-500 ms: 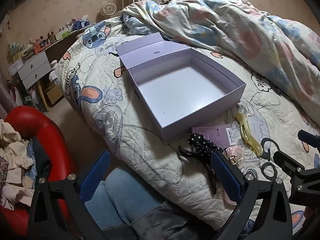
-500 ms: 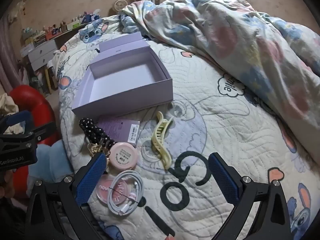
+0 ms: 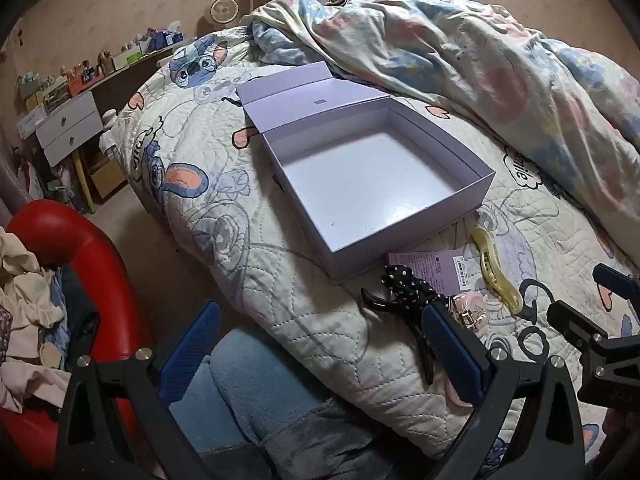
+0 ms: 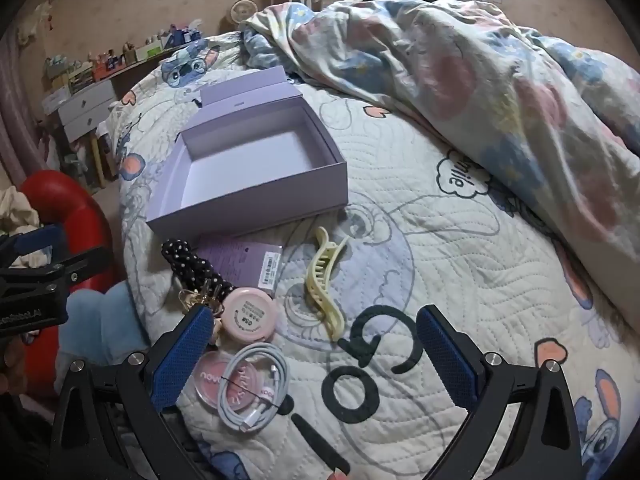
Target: Organize rigid objects
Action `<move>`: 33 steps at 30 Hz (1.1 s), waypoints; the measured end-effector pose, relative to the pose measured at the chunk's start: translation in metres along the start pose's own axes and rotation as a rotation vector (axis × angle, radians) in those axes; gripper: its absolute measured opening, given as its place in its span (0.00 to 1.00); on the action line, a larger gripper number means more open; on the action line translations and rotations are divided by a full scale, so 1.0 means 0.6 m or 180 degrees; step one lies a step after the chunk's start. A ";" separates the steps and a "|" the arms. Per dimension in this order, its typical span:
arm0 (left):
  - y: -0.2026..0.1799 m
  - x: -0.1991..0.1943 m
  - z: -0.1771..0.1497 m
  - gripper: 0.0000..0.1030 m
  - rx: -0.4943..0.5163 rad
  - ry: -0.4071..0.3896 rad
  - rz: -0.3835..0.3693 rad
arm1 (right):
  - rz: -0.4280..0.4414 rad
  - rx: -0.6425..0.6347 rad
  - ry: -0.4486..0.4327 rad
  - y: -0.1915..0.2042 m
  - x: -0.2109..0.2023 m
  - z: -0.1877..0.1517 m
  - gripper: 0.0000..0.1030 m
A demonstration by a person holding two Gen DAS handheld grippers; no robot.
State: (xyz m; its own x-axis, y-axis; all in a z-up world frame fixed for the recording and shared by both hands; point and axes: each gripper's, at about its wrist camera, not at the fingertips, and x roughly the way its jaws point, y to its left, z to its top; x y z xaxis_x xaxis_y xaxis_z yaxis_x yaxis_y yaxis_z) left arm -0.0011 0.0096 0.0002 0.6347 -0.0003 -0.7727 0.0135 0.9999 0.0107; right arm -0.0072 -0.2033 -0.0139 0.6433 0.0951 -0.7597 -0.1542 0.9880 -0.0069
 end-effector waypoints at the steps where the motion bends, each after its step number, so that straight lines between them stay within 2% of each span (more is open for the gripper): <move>1: 0.001 -0.001 0.000 1.00 -0.0001 -0.0006 -0.0008 | 0.0001 -0.0001 -0.0002 0.000 0.000 0.000 1.00; 33: -0.001 -0.017 0.007 1.00 0.0030 -0.0041 -0.0085 | 0.0026 -0.0063 -0.0055 0.008 -0.012 0.010 1.00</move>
State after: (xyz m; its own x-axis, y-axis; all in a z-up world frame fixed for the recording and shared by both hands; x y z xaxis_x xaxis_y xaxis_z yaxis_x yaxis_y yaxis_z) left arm -0.0046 0.0088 0.0106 0.6441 -0.0274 -0.7645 0.0378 0.9993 -0.0040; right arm -0.0081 -0.1986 -0.0043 0.6548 0.1053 -0.7484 -0.1741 0.9846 -0.0138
